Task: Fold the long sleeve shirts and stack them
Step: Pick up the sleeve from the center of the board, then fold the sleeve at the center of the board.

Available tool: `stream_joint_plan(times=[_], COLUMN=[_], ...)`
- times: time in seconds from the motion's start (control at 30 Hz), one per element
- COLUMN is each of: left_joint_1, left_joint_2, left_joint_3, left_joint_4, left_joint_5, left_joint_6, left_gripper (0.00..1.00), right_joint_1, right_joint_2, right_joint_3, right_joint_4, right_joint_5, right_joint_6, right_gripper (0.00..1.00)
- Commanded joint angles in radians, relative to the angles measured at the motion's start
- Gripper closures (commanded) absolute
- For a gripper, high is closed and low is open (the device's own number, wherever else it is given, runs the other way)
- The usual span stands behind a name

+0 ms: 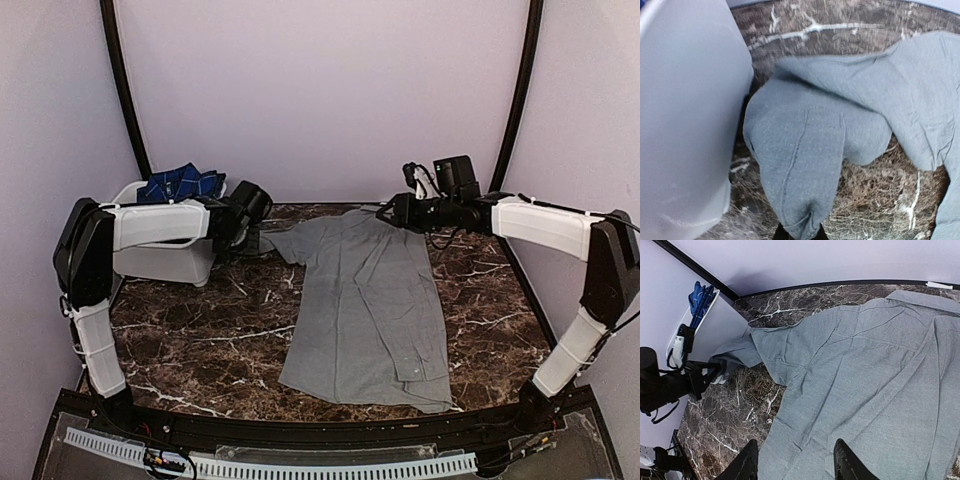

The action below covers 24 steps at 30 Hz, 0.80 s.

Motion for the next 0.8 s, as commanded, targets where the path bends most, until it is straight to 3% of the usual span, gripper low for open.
stream_joint_plan(times=[0.0,0.2,0.37,0.57,0.77], left_joint_1=[0.005,-0.019,-0.106,-0.169,-0.219], left_joint_2=[-0.110,-0.168,-0.254,-0.306,-0.242], left_joint_3=[0.061,0.072,0.009,-0.007,0.001], left_joint_4=[-0.023,0.009,0.141,0.183,0.168], left_joint_5=[-0.147,-0.141,-0.086,0.242,0.572], left_joint_6=[0.116,0.232,0.435,0.524,0.508], left_gripper=[1.00,1.00,1.00,1.00,1.00], right_joint_1=[0.008,0.008,0.008,0.008,0.012], right_joint_2=[-0.042,-0.058,-0.069,-0.087,-0.121], right_joint_3=[0.002,0.006,0.014,0.004,-0.058], right_joint_4=[0.002,-0.011,-0.032,-0.046,-0.050], right_joint_5=[0.024,0.036,0.062,0.083,0.073], right_joint_6=[-0.015,-0.020,-0.033,-0.042,-0.041], right_gripper=[0.52,0.52,0.52,0.52,0.52])
